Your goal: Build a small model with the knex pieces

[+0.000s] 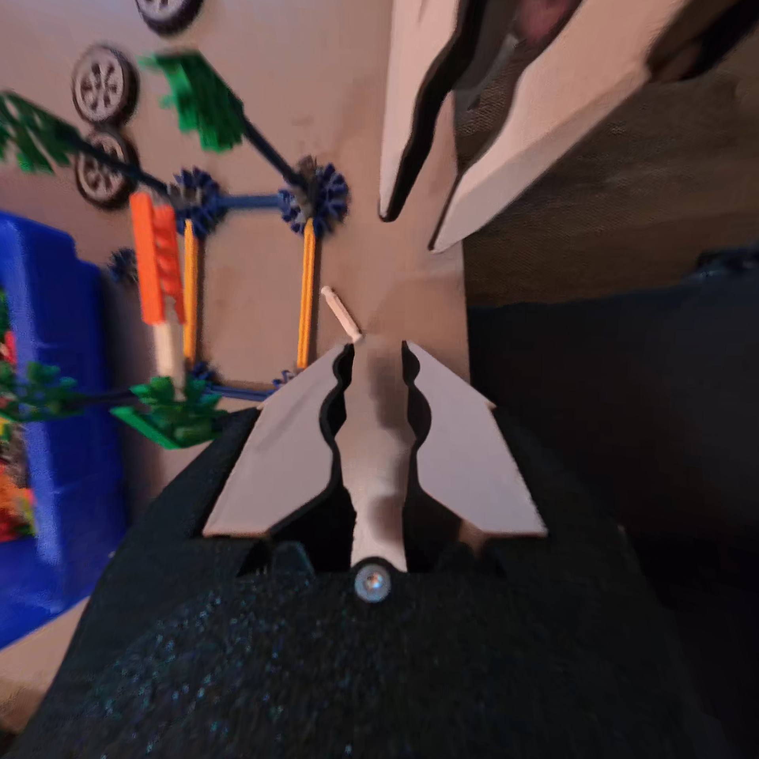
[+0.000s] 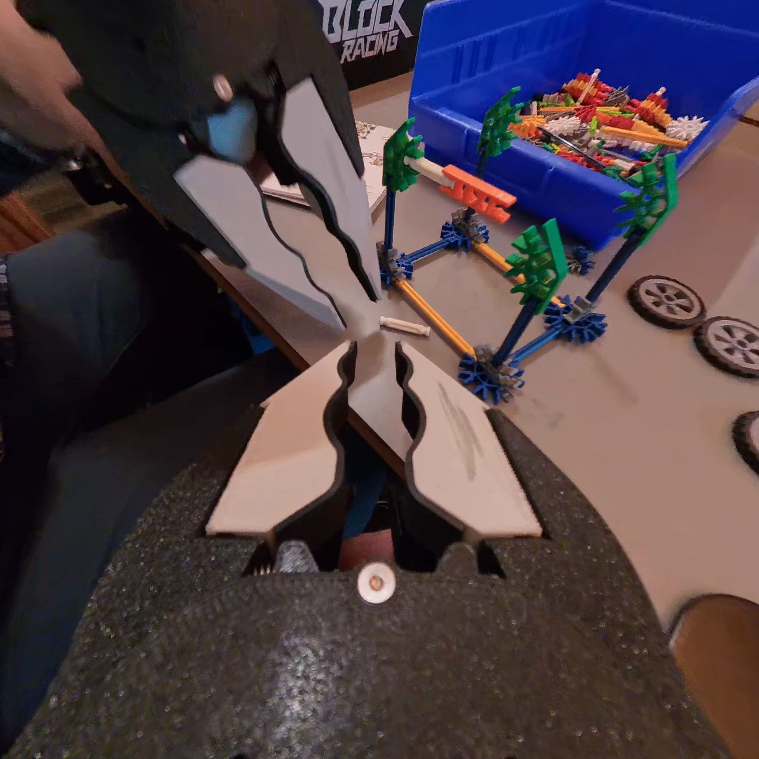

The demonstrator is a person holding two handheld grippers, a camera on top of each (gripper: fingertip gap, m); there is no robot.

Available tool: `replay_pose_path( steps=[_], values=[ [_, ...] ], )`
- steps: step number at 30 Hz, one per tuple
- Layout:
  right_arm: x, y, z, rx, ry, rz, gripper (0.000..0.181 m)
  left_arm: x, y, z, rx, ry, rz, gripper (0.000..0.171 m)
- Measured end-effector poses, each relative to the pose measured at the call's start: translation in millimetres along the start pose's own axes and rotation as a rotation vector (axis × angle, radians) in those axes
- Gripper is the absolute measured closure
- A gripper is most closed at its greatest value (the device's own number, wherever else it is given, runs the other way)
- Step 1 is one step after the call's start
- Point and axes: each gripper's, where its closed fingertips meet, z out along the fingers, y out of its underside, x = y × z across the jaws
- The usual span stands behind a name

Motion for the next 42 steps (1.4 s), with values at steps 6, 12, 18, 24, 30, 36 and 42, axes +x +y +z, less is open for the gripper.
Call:
replay_pose_path(
  steps=[6,12,18,24,30,36,42],
  values=[
    [-4.1,8.3,8.6,0.002,-0.005,0.018,0.163,-12.1,-2.4,15.9,0.129,-0.074,-0.22,0.152],
    [-0.5,6.9,4.9,0.031,0.002,0.05,0.163,-7.5,-10.7,21.1,0.194,-0.035,-0.295,0.167],
    [8.3,0.7,-1.7,0.06,0.037,0.037,0.162,-6.0,-13.0,15.8,0.243,-0.067,-0.208,0.168],
    [12.2,-13.4,-8.5,0.089,0.012,0.016,0.148,4.3,-37.6,-19.6,0.39,-0.129,0.079,0.168],
    [-4.2,-26.7,-10.5,0.129,-0.183,0.094,0.152,8.0,-46.3,-39.4,0.437,-0.206,0.241,0.168],
    [-14.4,-30.8,-2.3,0.14,-0.236,0.087,0.178,12.0,-47.7,-38.2,0.425,-0.233,0.324,0.168],
    [-10.8,-36.1,-7.0,0.18,-0.245,0.111,0.178,9.7,-53.4,-42.1,0.452,-0.249,0.335,0.168]
  ],
)
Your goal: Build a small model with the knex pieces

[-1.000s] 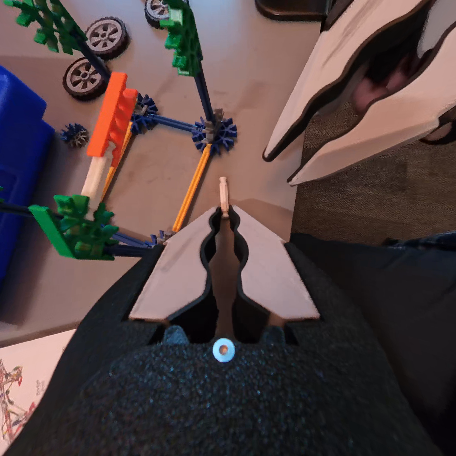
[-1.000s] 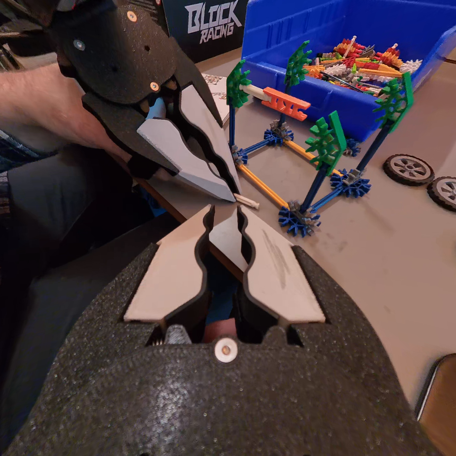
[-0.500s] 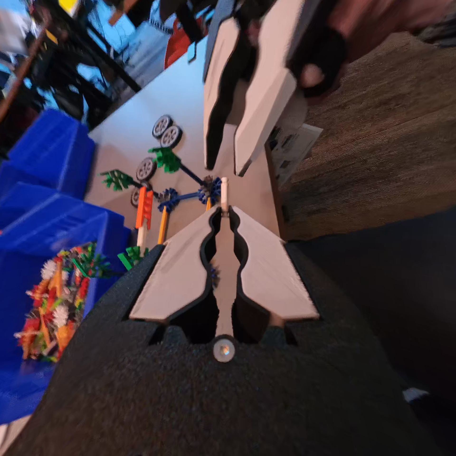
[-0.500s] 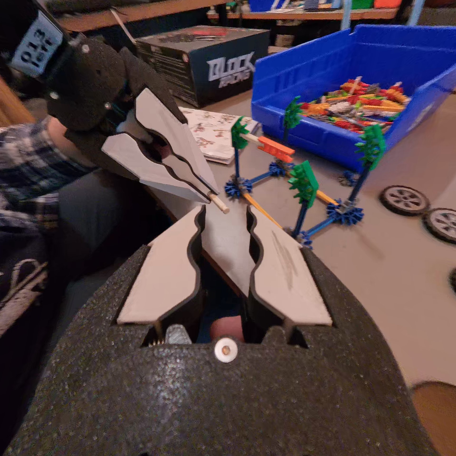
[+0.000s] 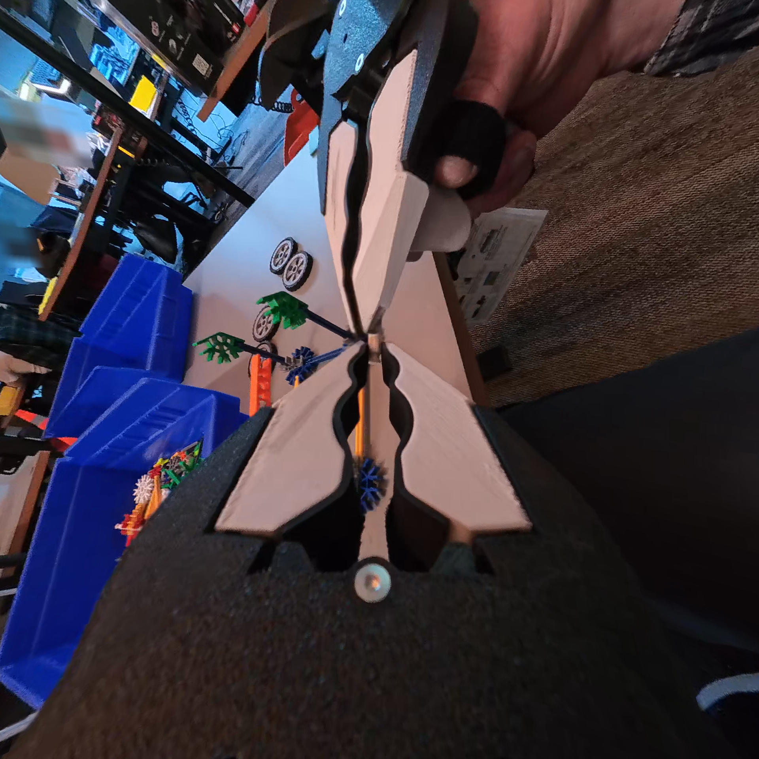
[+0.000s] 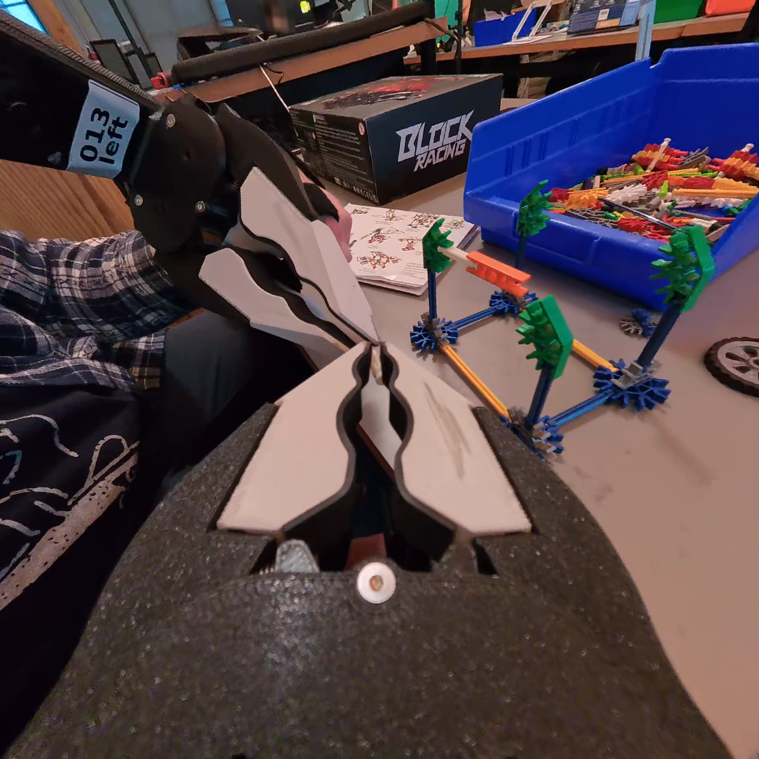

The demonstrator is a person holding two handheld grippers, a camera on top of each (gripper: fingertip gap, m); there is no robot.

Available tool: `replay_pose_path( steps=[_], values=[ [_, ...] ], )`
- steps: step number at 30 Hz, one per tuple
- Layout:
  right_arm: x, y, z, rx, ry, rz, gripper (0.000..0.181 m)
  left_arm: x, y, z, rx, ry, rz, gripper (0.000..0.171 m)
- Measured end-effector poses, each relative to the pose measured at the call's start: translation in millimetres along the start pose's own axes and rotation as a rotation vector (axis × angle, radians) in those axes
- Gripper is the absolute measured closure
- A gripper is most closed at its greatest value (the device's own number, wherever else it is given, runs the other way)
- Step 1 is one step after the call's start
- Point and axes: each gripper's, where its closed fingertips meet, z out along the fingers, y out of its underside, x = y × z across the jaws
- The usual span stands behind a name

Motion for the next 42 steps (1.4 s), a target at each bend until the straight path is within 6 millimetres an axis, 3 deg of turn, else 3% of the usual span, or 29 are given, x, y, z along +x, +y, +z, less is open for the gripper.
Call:
replay_pose_path(
  steps=[3,7,10,12,18,23,27,32,38,42],
  values=[
    [2.5,-0.7,-3.6,0.0,0.011,-0.009,0.163,-1.6,-0.3,-0.5,-0.001,-0.003,0.01,0.168],
    [2.9,1.4,-4.5,-0.009,-0.003,0.0,0.161,-3.5,-2.7,-1.3,0.008,-0.012,0.025,0.168],
    [1.3,1.5,-3.0,-0.006,-0.022,0.011,0.163,-3.1,-5.1,-1.6,0.012,-0.016,0.041,0.168],
    [-2.0,-1.1,-2.3,0.012,-0.042,0.014,0.175,-4.5,-5.4,-1.8,0.012,-0.029,0.051,0.168],
    [0.3,-1.1,0.1,0.008,-0.02,-0.002,0.176,-7.0,-1.8,-1.3,-0.009,-0.027,0.04,0.168],
    [12.9,-8.6,-9.7,0.061,0.027,0.016,0.176,-45.1,-1.7,-10.8,-0.066,-0.084,0.001,0.143],
    [19.0,-13.1,-12.3,0.073,0.049,0.012,0.176,-67.5,24.1,1.9,-0.254,-0.031,-0.025,0.13],
    [27.1,-19.0,-8.8,0.08,0.075,0.001,0.176,-72.5,34.8,18.1,-0.338,0.125,-0.078,0.132],
    [38.0,-23.0,-8.7,0.088,0.075,-0.004,0.176,-60.4,46.4,25.5,-0.397,0.336,-0.121,0.156],
    [41.5,-22.1,-6.1,0.075,0.064,-0.009,0.176,-49.9,44.9,27.9,-0.371,0.429,-0.151,0.164]
  ],
)
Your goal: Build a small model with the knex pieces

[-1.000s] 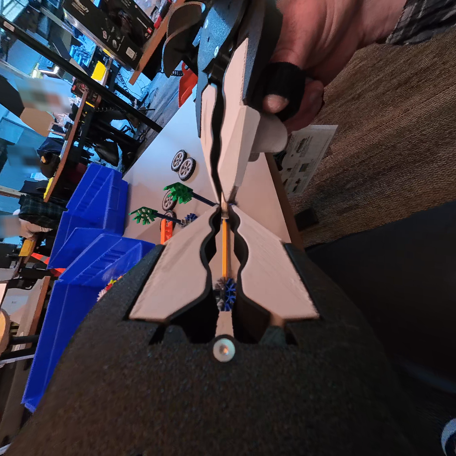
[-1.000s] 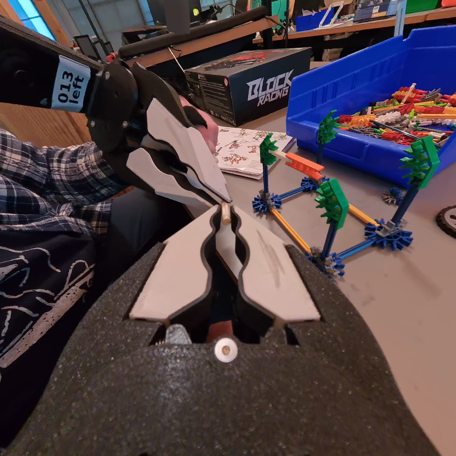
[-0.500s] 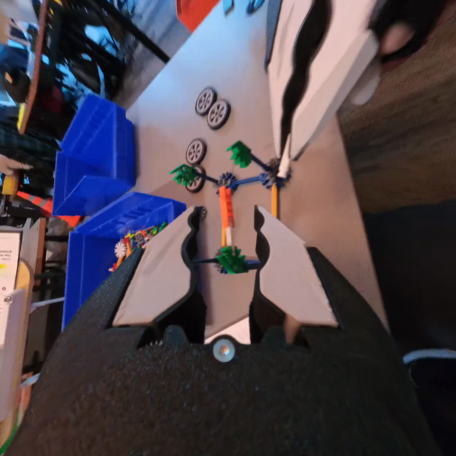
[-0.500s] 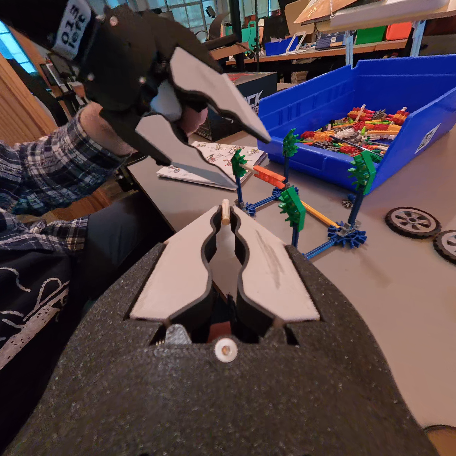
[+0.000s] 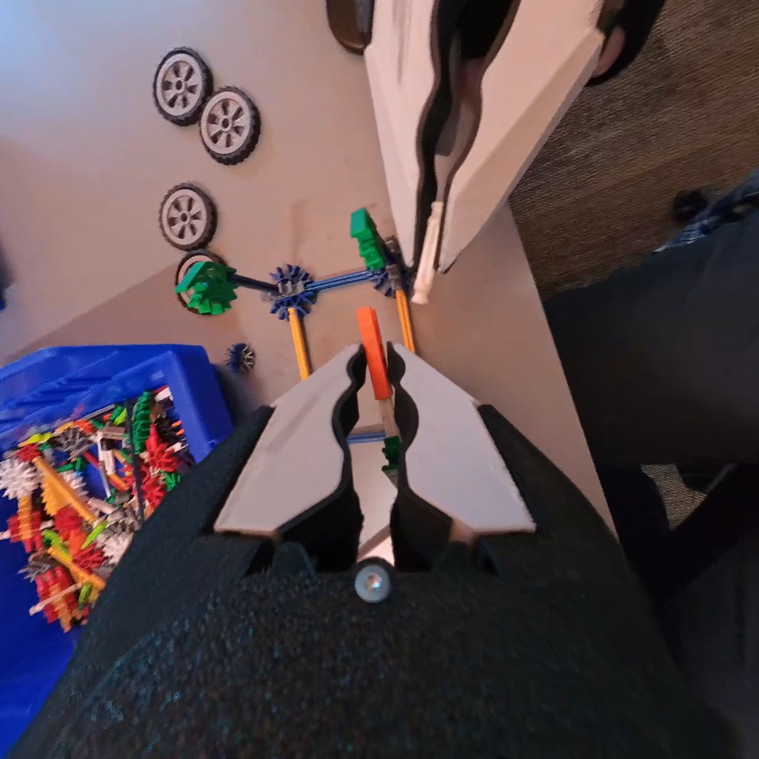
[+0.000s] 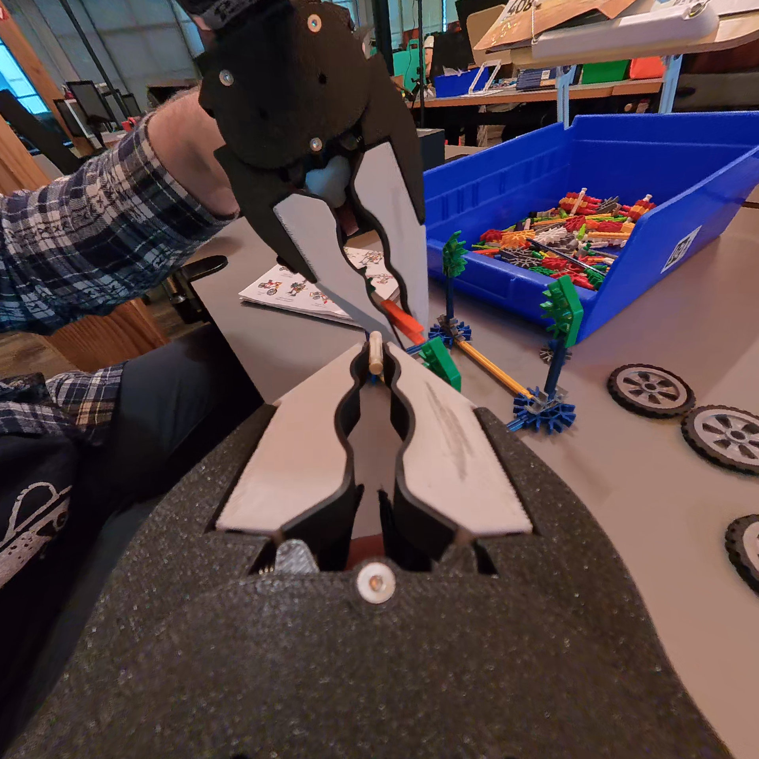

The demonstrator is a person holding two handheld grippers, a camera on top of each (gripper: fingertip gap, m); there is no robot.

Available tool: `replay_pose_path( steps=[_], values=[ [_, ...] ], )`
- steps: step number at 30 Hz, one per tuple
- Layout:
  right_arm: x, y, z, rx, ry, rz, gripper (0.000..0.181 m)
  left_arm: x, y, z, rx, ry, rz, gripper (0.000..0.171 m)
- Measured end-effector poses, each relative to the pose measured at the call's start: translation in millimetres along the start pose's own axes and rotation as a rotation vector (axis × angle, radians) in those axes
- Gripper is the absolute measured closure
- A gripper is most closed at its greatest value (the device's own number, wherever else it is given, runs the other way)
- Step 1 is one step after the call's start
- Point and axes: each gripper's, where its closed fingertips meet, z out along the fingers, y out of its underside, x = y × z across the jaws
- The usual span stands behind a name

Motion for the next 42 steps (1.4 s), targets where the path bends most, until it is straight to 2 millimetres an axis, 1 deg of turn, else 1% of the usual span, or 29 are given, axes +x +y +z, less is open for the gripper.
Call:
replay_pose_path(
  steps=[5,9,13,17,29,42],
  values=[
    [0.6,2.6,2.2,-0.007,-0.021,-0.013,0.176,10.8,-4.5,-1.4,0.046,0.076,0.021,0.167],
    [-1.3,3.8,2.1,-0.004,-0.044,-0.025,0.176,15.2,-5.3,-1.7,0.059,0.113,0.04,0.167],
    [-3.5,5.5,3.4,-0.015,-0.055,-0.047,0.176,12.6,-6.5,-2.1,0.069,0.115,0.037,0.167],
    [1.7,7.6,4.8,-0.033,-0.018,-0.071,0.176,12.6,-10.3,-2.8,0.093,0.119,0.039,0.167],
    [3.1,7.8,7.9,-0.025,-0.01,-0.069,0.176,12.6,-9.0,2.6,0.06,0.099,0.07,0.165],
    [5.8,6.8,8.3,-0.017,0.035,-0.074,0.176,8.1,-10.9,2.3,0.038,0.043,0.112,0.166]
  ],
)
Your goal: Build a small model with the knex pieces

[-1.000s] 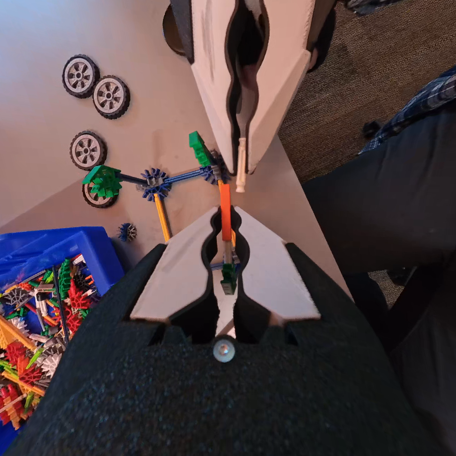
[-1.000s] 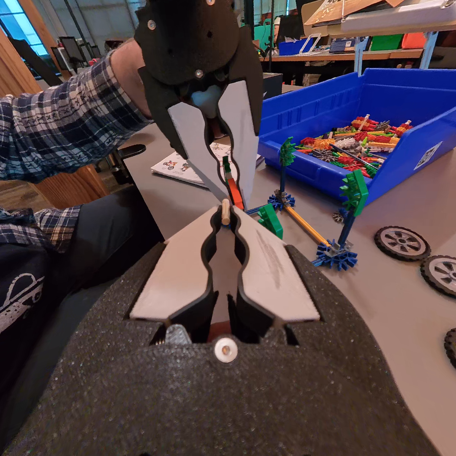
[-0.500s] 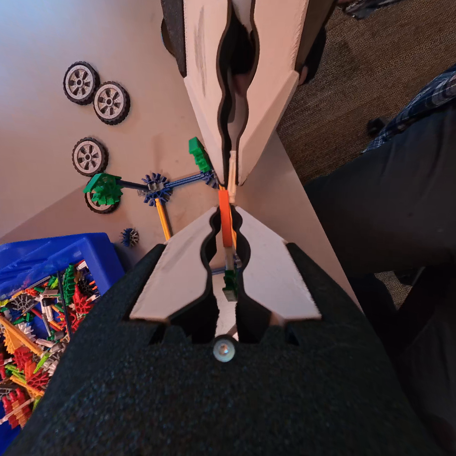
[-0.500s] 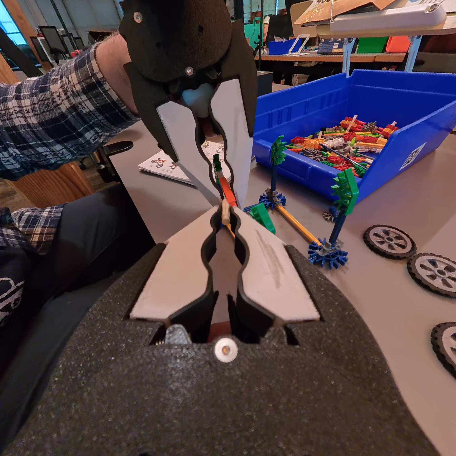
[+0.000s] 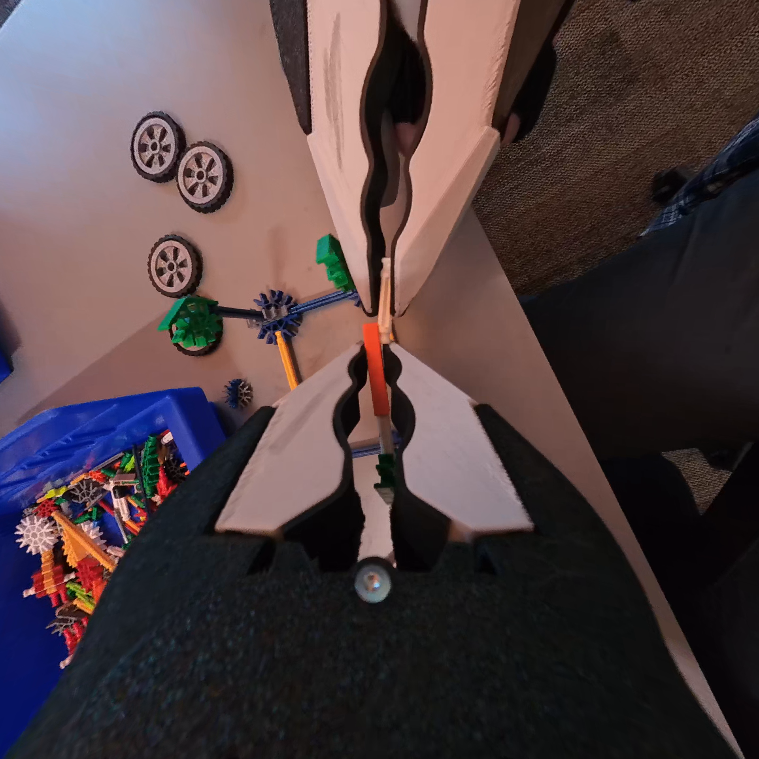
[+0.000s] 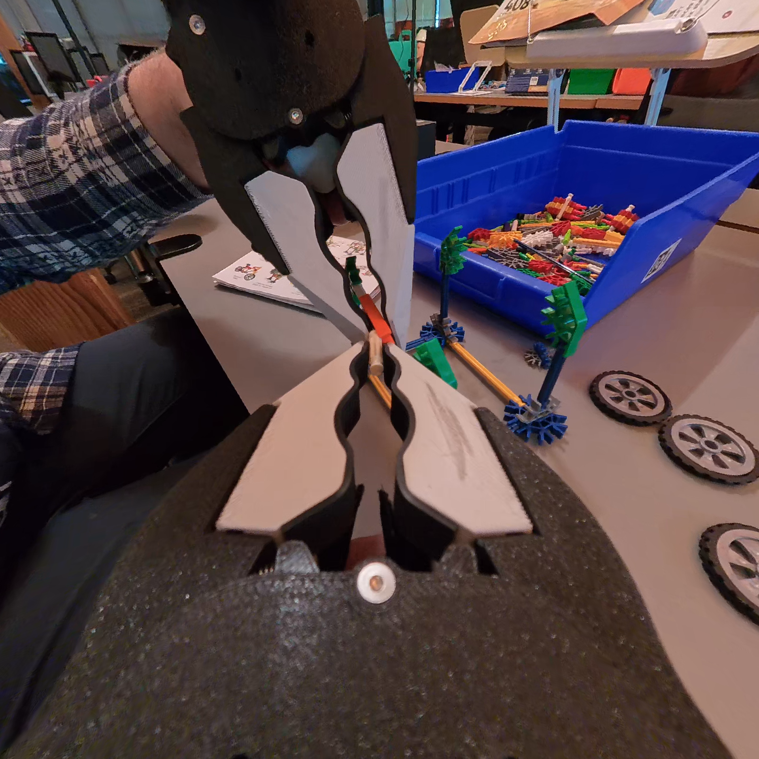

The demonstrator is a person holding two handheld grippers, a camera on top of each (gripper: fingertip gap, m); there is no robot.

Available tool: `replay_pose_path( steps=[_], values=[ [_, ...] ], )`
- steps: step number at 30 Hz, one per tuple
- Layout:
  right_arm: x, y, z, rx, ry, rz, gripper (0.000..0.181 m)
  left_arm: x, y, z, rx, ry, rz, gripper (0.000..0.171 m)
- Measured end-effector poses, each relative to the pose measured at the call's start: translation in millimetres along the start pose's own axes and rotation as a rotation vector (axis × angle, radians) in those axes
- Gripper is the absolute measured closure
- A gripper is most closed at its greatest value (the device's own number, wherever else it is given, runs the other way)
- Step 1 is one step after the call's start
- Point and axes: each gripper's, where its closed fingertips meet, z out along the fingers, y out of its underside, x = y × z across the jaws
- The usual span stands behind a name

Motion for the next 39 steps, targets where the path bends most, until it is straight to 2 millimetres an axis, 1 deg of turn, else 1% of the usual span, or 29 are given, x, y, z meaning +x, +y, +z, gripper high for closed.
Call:
replay_pose_path(
  steps=[5,12,24,27,29,33,39],
  values=[
    [2.2,-1.1,0.4,0.011,0.033,-0.002,0.172,0.2,-0.6,-0.3,-0.003,-0.012,0.017,0.167],
    [2.9,1.0,2.4,-0.012,0.09,-0.061,0.169,1.1,1.2,0.4,-0.015,-0.02,0.024,0.167],
    [3.1,1.7,6.5,-0.038,0.135,-0.151,0.165,2.3,2.9,0.4,-0.037,-0.029,0.054,0.168],
    [3.4,1.7,7.6,-0.041,0.162,-0.178,0.167,1.2,3.5,0.5,-0.038,-0.034,0.047,0.168],
    [2.5,1.8,8.1,-0.043,0.169,-0.192,0.172,0.4,2.9,0.3,-0.033,-0.036,0.042,0.168],
    [4.0,2.3,9.3,-0.049,0.197,-0.215,0.172,-0.5,3.6,0.7,-0.04,-0.037,0.042,0.168],
    [5.5,4.0,9.1,-0.071,0.188,-0.217,0.172,-0.8,2.6,2.8,-0.054,-0.045,0.061,0.167]
  ],
)
